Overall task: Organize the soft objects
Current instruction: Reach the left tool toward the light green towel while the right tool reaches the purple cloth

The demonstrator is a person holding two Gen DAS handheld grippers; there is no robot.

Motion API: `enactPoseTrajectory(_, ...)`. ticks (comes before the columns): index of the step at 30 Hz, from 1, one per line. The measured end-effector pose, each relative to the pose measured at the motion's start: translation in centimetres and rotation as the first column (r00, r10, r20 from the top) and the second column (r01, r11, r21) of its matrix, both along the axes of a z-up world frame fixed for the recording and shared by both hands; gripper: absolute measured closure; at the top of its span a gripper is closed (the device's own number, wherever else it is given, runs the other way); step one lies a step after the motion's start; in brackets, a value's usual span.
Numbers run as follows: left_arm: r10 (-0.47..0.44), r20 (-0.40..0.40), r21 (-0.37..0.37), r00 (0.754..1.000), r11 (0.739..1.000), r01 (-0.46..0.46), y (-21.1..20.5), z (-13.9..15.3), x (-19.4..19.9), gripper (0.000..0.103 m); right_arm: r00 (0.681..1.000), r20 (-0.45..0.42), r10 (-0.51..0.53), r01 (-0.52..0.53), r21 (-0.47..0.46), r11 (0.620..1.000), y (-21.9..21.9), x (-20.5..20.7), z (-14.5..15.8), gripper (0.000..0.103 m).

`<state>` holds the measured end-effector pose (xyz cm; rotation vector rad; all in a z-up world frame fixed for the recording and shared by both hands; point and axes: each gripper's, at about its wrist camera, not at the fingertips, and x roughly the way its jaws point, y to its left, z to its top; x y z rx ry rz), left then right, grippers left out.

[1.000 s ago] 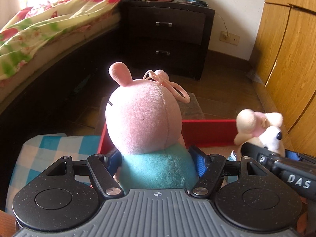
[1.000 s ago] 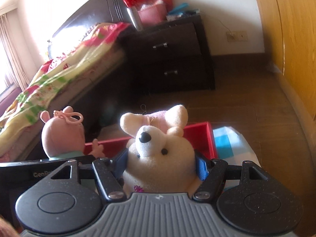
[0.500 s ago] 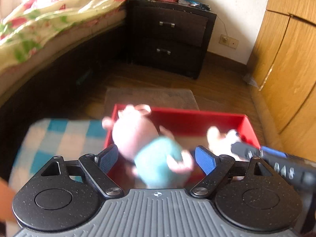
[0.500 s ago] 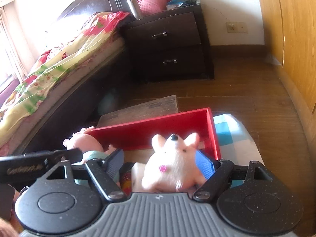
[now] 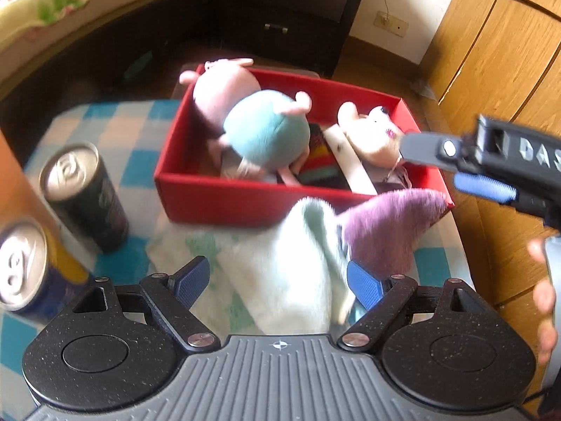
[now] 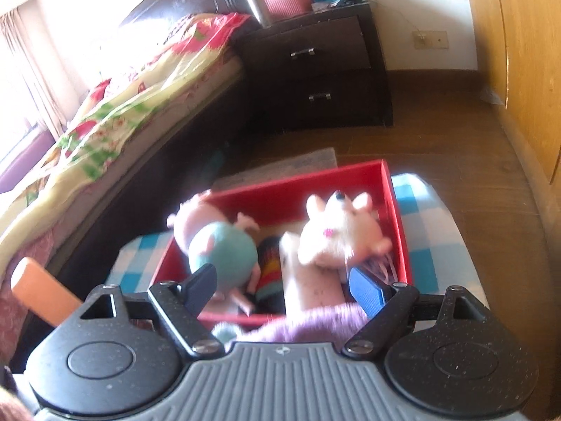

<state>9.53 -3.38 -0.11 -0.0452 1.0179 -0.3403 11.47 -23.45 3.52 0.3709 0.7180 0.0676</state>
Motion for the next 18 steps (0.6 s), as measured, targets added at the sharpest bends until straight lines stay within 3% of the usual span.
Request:
enactPoseTrajectory(5, 0.010, -0.005, -0.035, 1.000, 0.999, -0.011, 0.7, 0.5, -1.1, 0.020, 0.999, -0.051, 0.012, -0.009, 0.045, 0.999, 0.1, -2.7, -1.3, 0.041)
enactPoseTrajectory(18, -0.006, -0.025, -0.028, 1.000, 1.000, 0.005, 0.7, -0.2, -2.6, 0.020, 0.996, -0.087, -0.004, 0.009, 0.051, 0.999, -0.8, -5.2, -2.4, 0.041)
